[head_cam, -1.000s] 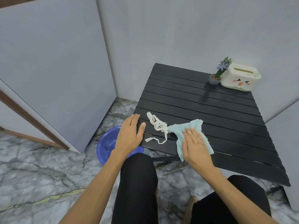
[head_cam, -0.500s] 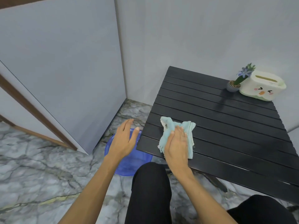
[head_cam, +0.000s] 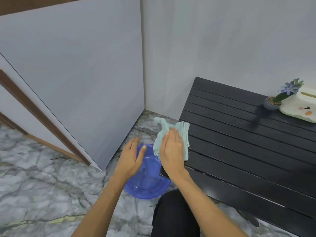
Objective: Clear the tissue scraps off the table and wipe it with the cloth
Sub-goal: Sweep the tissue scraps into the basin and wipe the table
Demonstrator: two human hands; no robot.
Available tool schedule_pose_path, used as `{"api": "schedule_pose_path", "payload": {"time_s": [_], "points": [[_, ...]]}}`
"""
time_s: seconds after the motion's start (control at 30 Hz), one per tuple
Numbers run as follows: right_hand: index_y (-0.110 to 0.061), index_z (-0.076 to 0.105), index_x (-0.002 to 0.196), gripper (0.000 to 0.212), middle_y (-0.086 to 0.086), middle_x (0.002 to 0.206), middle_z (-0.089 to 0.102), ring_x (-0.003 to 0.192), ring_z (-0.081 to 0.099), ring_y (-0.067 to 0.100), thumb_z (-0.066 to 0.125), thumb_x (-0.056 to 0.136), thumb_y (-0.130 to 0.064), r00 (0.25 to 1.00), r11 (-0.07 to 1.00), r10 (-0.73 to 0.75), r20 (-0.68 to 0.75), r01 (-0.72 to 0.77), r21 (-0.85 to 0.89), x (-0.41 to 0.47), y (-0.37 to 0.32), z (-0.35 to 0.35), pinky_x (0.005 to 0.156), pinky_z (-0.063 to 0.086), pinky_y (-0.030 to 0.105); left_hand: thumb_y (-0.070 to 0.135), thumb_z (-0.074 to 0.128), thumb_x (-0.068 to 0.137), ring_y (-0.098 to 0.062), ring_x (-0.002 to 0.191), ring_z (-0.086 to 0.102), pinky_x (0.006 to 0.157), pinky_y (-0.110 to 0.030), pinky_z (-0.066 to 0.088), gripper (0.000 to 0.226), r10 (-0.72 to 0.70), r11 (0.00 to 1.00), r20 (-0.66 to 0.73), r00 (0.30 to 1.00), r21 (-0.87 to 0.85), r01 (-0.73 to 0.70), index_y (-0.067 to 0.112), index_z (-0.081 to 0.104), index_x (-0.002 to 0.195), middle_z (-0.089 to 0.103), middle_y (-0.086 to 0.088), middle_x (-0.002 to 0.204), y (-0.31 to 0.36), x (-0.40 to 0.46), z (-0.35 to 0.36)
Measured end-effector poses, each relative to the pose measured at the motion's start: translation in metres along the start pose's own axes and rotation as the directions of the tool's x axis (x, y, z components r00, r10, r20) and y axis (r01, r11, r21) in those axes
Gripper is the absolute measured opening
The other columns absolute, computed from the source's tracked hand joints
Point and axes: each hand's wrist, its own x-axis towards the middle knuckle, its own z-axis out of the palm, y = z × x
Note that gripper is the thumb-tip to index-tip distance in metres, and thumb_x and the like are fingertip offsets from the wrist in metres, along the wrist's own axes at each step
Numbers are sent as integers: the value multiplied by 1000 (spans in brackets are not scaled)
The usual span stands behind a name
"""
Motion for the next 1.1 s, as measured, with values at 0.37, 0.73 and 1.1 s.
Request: {"api": "schedule_pose_path", "payload": {"time_s": [0.37,0.73,1.1], "points": [[-11,50,83,37,0,66,54,55,48,15,28,105,-31,997,983,-68,46,59,175,29,-7,0,52,37,29,52,34,100,-19,140,32,116,-35,27,62,-78,997,8,997,-6,78,14,36,149,37,-4,154,-11,-4,9],[-22,54,120,31,0,103,63,95,59,16,29,106,-35,988,987,-149,29,147,72,29,33,-122,86,46,34,57,33,97,-14,143,29,117,-34,24,65,-1,988,-11,1000,-157,-1,17,35,149,35,0,155,37,-6,14],[-4,58,122,44,15,119,65,112,59,32,28,102,-29,947,920,-230,226,287,-266,-38,80,-99,99,42,37,53,36,99,-6,141,31,111,-21,22,60,-4,970,-5,1000,-243,2,20,35,149,37,8,154,94,-13,28]]}}
